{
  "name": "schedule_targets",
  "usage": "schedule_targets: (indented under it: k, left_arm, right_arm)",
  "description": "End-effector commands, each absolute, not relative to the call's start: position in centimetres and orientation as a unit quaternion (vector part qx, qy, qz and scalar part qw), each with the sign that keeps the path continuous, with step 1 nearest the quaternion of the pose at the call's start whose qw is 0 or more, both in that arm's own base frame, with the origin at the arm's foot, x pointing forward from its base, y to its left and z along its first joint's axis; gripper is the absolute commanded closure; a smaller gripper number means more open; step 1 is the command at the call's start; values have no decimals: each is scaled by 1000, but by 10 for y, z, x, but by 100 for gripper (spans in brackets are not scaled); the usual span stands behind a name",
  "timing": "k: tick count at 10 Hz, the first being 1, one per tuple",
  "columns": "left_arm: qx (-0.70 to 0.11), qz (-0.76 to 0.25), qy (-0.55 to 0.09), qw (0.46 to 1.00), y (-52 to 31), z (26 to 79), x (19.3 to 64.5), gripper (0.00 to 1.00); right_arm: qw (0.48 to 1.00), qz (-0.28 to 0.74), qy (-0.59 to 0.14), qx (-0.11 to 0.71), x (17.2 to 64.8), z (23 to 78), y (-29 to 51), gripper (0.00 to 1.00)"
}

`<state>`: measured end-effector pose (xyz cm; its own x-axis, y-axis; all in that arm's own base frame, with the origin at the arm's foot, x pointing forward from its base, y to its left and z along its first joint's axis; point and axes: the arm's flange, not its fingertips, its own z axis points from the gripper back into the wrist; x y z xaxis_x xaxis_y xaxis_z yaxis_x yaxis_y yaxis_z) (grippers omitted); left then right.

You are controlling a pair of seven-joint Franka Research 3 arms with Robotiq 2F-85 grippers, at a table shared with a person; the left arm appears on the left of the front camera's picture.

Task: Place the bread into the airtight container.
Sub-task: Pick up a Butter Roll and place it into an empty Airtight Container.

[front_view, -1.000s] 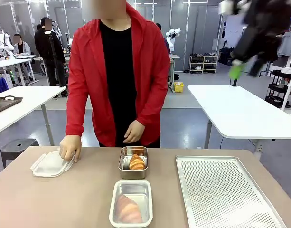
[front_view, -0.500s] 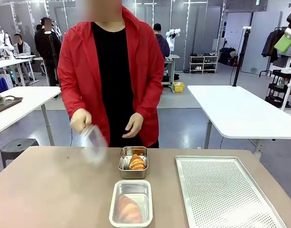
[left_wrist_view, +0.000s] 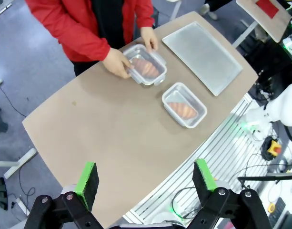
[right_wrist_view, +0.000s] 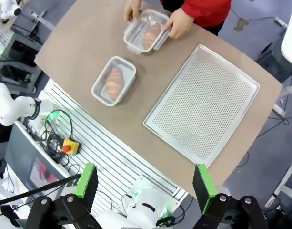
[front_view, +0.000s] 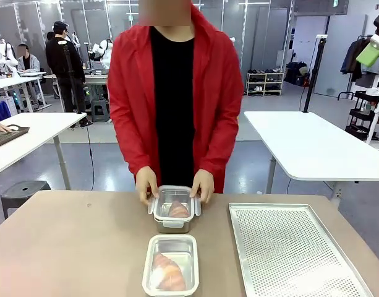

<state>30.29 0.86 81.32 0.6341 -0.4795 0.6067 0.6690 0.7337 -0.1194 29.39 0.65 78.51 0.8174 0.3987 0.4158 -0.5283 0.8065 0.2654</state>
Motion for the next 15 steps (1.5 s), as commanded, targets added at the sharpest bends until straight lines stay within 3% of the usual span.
schedule_targets:
  k: [1, 15]
  left_arm:
    - [-170, -329, -278, 886, 8, 815, 302, 0]
    - [-170, -329, -278, 886, 8, 815, 302, 0]
  right_arm:
    - [936, 251, -173, 177, 295, 787, 6, 0]
    - [936, 251, -173, 177, 295, 787, 6, 0]
